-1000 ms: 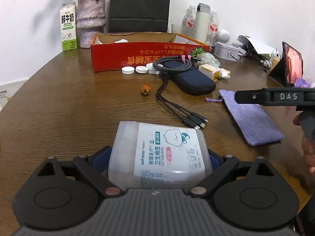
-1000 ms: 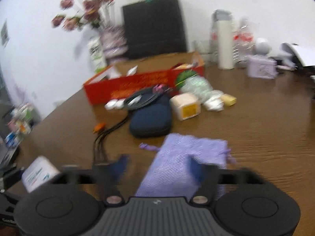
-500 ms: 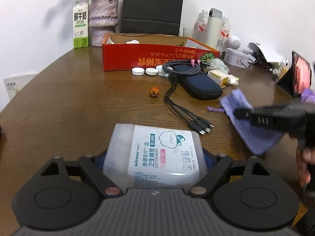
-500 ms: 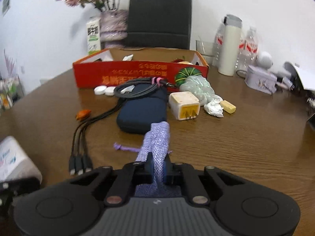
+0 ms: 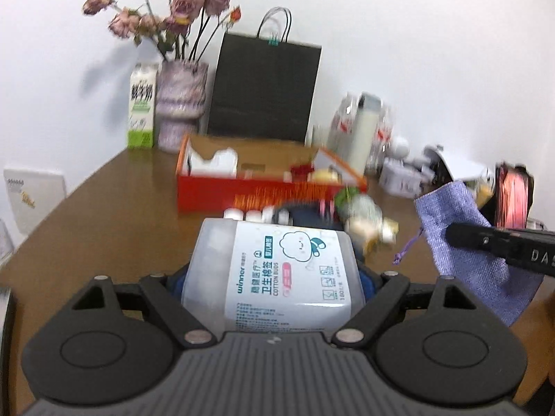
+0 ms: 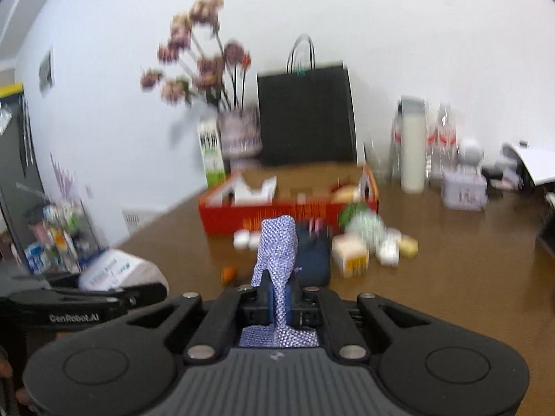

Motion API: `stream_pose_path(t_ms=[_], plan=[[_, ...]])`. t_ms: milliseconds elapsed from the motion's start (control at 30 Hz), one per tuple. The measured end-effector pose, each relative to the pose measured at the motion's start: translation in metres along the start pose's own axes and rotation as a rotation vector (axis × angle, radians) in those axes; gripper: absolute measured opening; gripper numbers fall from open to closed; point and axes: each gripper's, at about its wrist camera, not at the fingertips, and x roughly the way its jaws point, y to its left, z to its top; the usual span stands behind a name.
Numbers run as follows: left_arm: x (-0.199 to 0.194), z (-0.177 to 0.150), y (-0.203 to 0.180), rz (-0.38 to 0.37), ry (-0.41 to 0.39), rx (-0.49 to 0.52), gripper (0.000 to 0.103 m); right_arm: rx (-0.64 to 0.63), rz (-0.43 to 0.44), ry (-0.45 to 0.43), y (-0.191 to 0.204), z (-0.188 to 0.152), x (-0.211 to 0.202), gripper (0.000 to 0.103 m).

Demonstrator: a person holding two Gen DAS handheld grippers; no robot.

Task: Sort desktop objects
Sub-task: 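Carry pouch and wipe pack into the red box and open both tools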

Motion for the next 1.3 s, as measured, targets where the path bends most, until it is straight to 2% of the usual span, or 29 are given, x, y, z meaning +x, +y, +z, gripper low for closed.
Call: stream_pose_path(t_ms=[100,167,233,300,367,433,533,600,633,667,700,733,800,833,900,1033,1067,1100,1200,1300], plan=[[0.036,0.052,0.004,-0.006,-0.036,0.003,0.086,-0.028,-0.002,-0.043,-0.004,0.04,0.027,0.005],[0.07,0.09,0.008,-0.003,-0.041,-0.017,0.086,-0.018,0.021,-0.058,-0.013,0.074,0.059,0.005],[0.111,0.124,0.012,0.033,-0.053,-0.014,0.086,0.007,0.032,-0.061,-0.024,0.108,0.1,0.005],[0.162,0.148,0.021,0.083,-0.073,0.004,0.086,0.04,0.032,-0.027,-0.038,0.141,0.155,0.006],[0.216,0.163,0.035,0.096,-0.002,0.029,0.086,0.056,0.027,0.039,-0.049,0.165,0.216,0.006],[0.271,0.171,0.057,0.153,0.114,-0.025,0.086,0.064,-0.002,0.107,-0.058,0.181,0.277,0.006],[0.329,0.169,0.082,0.195,0.264,-0.076,0.086,0.072,-0.019,0.2,-0.067,0.185,0.354,0.006],[0.355,0.163,0.086,0.281,0.361,-0.04,0.086,0.031,-0.075,0.268,-0.067,0.177,0.395,0.006],[0.361,0.162,0.083,0.308,0.371,-0.022,0.087,0.021,-0.111,0.319,-0.069,0.173,0.416,0.007],[0.364,0.161,0.081,0.33,0.368,-0.013,0.088,0.012,-0.126,0.354,-0.069,0.167,0.43,0.01],[0.366,0.16,0.079,0.327,0.362,-0.005,0.09,0.007,-0.127,0.384,-0.07,0.163,0.441,0.018],[0.368,0.161,0.078,0.305,0.369,0.006,0.094,0.011,-0.131,0.409,-0.072,0.159,0.45,0.032],[0.37,0.166,0.081,0.304,0.39,0.003,0.095,0.027,-0.128,0.436,-0.074,0.156,0.455,0.05],[0.367,0.169,0.084,0.299,0.402,-0.016,0.095,0.035,-0.124,0.418,-0.076,0.157,0.453,0.058],[0.356,0.18,0.094,0.259,0.387,-0.077,0.097,0.046,-0.116,0.383,-0.076,0.164,0.437,0.068],[0.313,0.19,0.1,0.254,0.325,-0.141,0.1,0.024,-0.109,0.334,-0.07,0.185,0.398,0.074],[0.302,0.19,0.1,0.252,0.317,-0.152,0.101,0.014,-0.115,0.323,-0.07,0.191,0.391,0.077],[0.287,0.187,0.099,0.246,0.308,-0.166,0.101,0.008,-0.121,0.31,-0.068,0.194,0.378,0.084],[0.234,0.162,0.094,0.203,0.261,-0.225,0.103,-0.011,-0.116,0.273,-0.063,0.19,0.336,0.085],[0.179,0.122,0.091,0.121,0.236,-0.291,0.103,-0.03,-0.087,0.239,-0.056,0.163,0.286,0.088]])
